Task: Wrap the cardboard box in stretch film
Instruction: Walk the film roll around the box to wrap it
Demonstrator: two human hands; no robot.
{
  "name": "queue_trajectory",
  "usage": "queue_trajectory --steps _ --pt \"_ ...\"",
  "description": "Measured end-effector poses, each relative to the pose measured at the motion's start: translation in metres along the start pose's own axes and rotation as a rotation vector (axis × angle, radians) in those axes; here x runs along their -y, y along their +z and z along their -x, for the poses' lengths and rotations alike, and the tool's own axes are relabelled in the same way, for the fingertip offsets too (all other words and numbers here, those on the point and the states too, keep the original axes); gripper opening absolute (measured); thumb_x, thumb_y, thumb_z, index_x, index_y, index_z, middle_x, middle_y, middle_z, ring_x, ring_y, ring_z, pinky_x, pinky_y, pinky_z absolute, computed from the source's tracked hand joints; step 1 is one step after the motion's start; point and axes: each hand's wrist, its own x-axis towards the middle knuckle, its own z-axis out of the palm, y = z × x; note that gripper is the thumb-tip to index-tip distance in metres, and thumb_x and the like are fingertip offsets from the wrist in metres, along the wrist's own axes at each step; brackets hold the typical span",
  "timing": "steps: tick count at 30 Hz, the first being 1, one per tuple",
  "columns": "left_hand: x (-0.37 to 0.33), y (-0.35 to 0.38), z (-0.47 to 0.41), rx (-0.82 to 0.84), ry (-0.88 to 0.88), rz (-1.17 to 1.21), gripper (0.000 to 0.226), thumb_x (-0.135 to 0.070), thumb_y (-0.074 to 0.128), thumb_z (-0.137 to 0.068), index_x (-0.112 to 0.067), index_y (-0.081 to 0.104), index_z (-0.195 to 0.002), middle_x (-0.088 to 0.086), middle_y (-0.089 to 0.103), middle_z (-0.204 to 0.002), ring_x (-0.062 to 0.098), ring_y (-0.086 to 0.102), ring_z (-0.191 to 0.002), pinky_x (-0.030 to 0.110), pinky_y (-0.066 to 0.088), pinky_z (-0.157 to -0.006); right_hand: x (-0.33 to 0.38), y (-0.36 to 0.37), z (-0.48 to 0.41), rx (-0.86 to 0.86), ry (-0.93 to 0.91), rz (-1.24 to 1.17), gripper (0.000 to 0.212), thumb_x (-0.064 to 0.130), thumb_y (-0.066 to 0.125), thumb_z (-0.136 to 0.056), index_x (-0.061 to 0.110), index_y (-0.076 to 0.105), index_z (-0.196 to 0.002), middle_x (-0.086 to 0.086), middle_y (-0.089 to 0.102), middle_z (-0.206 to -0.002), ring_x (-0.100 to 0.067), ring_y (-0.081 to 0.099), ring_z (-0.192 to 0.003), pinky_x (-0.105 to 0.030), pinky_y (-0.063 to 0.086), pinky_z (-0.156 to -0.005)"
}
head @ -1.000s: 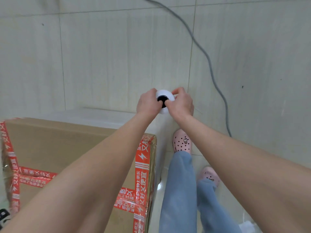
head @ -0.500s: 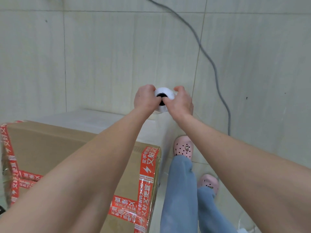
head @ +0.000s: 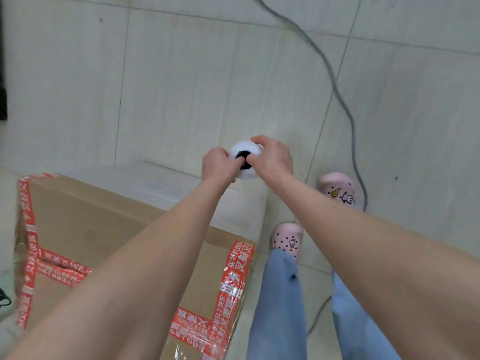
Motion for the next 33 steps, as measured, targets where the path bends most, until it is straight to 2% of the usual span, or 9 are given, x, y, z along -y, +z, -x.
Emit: queue_trajectory --steps 3,8,10,13,17,21,25,30,33 --pt "-0.005 -0.002 -0.005 0.021 0.074 -0.154 0.017 -0.023 0.064 -0.075 -0.01 0.054 -0.074 0.006 0.061 -0.073 0.029 0.066 -0.072 0.038 0.056 -0.065 0.003 -0.007 -0.005 0.043 -0.01 0.022 0.046 0.017 0.058 -0.082 0.026 0.057 -0.127 0.001 0.063 -0.122 -0.02 0.057 -0.11 -0.027 0.043 -0.088" --pt "-0.025 0.005 0.0 0.019 0.303 -0.353 0.033 -0.012 0.055 -0.081 -0.018 0.061 -0.112 0.004 0.065 -0.1 0.025 0.06 -0.093 0.032 0.044 -0.066 0.0 -0.014 -0.011 0.05 0.031 0.08 0.038 0.015 0.054 -0.084 0.022 0.053 -0.121 0.0 0.056 -0.12 -0.021 0.057 -0.096 -0.029 0.042 -0.073" --pt "-0.034 0.007 0.0 0.026 0.324 -0.401 0.028 -0.008 0.051 -0.078 -0.018 0.064 -0.1 0.005 0.064 -0.089 0.027 0.058 -0.082 0.032 0.042 -0.062 0.001 -0.02 -0.014 0.049 0.004 0.21 0.033 0.014 0.053 -0.084 0.023 0.053 -0.115 0.001 0.053 -0.118 -0.022 0.055 -0.09 -0.029 0.038 -0.068" --pt "-0.039 0.007 -0.002 0.002 0.323 -0.428 0.008 -0.008 0.049 -0.076 -0.012 0.055 -0.077 0.002 0.05 -0.065 0.026 0.048 -0.066 0.029 0.032 -0.051 0.006 -0.025 -0.024 0.079 -0.063 0.316 0.032 0.015 0.052 -0.083 0.025 0.057 -0.113 0.001 0.054 -0.115 -0.023 0.056 -0.098 -0.029 0.037 -0.067" --pt "-0.029 0.0 -0.01 -0.049 0.206 -0.304 0.014 -0.01 0.051 -0.077 -0.01 0.048 -0.063 -0.001 0.043 -0.057 0.026 0.048 -0.064 0.027 0.03 -0.049 0.024 -0.023 -0.032 0.126 -0.172 0.369 0.039 0.016 0.05 -0.085 0.029 0.06 -0.121 0.003 0.055 -0.12 -0.02 0.057 -0.103 -0.028 0.041 -0.077" --pt "-0.015 -0.015 -0.016 -0.115 -0.019 -0.027 0.025 -0.013 0.054 -0.075 -0.012 0.041 -0.053 0.003 0.048 -0.054 0.027 0.053 -0.058 0.026 0.035 -0.046 0.04 -0.008 -0.036 0.145 -0.192 0.313 0.041 0.017 0.052 -0.086 0.027 0.054 -0.126 0.001 0.051 -0.125 -0.02 0.056 -0.104 -0.028 0.04 -0.074" --pt "0.003 -0.034 -0.022 -0.17 -0.183 0.127 0.017 -0.016 0.055 -0.073 -0.01 0.051 -0.058 0.009 0.061 -0.062 0.03 0.068 -0.066 0.032 0.05 -0.055 0.057 0.015 -0.034 0.262 -0.11 0.239 0.045 0.02 0.052 -0.086 0.025 0.048 -0.131 -0.002 0.058 -0.119 -0.021 0.055 -0.091 -0.028 0.043 -0.072" --pt "0.032 -0.046 -0.024 -0.232 -0.282 0.153 0.013 -0.018 0.056 -0.075 -0.007 0.062 -0.07 0.012 0.067 -0.071 0.031 0.068 -0.069 0.038 0.056 -0.064 0.079 0.046 -0.038 0.386 -0.136 0.244 0.047 0.015 0.051 -0.089 0.023 0.049 -0.134 -0.002 0.056 -0.127 -0.023 0.055 -0.112 -0.027 0.044 -0.079" --pt "0.033 -0.044 -0.026 -0.235 -0.325 0.217 0.017 -0.018 0.057 -0.075 -0.004 0.066 -0.077 0.014 0.069 -0.075 0.031 0.068 -0.072 0.04 0.058 -0.068 0.083 0.052 -0.043 0.383 -0.153 0.303 0.05 0.014 0.049 -0.089 0.025 0.047 -0.138 -0.001 0.053 -0.135 -0.022 0.052 -0.119 -0.026 0.041 -0.083"
